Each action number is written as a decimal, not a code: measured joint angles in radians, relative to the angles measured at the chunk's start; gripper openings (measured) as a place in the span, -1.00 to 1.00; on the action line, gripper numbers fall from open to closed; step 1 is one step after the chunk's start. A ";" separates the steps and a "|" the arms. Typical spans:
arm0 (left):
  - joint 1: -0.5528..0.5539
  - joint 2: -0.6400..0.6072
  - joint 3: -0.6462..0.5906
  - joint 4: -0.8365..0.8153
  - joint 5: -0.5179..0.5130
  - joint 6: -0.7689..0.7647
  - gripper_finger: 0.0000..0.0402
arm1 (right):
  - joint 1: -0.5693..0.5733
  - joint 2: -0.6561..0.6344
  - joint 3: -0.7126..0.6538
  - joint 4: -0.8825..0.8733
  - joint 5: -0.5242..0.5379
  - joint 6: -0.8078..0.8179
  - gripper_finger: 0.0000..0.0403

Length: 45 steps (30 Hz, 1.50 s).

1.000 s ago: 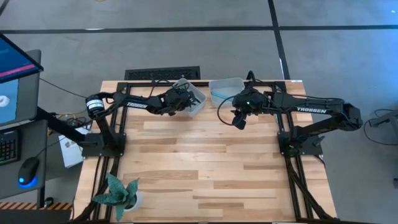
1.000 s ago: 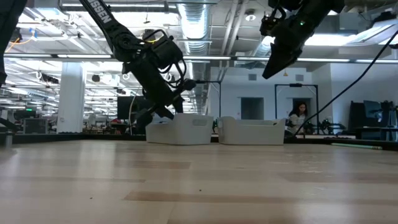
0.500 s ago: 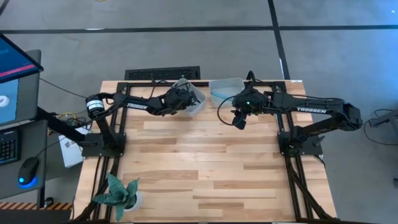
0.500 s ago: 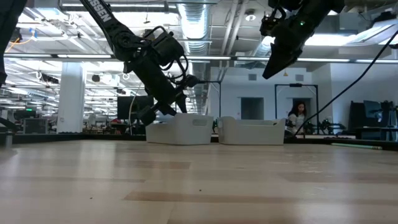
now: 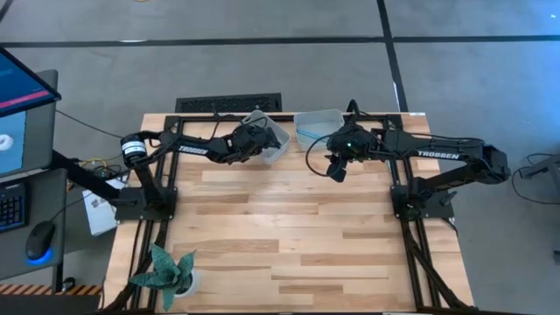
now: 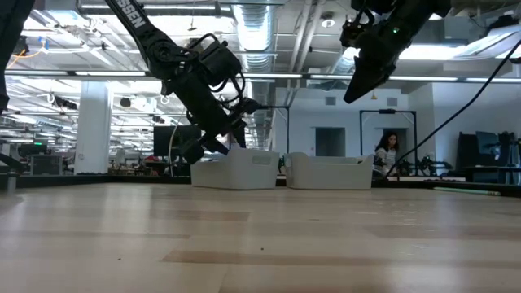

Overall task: Sort pens & pencils
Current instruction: Put the light green pencil into the right gray bin

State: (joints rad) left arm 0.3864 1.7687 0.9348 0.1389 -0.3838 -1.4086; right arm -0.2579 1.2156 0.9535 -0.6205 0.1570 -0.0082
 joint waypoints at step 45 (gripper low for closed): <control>-0.080 -0.103 0.004 -0.382 0.865 0.920 -0.39 | 0.000 0.000 0.000 -0.024 0.001 0.017 -0.28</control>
State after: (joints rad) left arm 0.3067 1.6661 0.9391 -0.2434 0.4811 -0.4883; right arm -0.2581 1.2160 0.9535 -0.6446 0.1577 0.0084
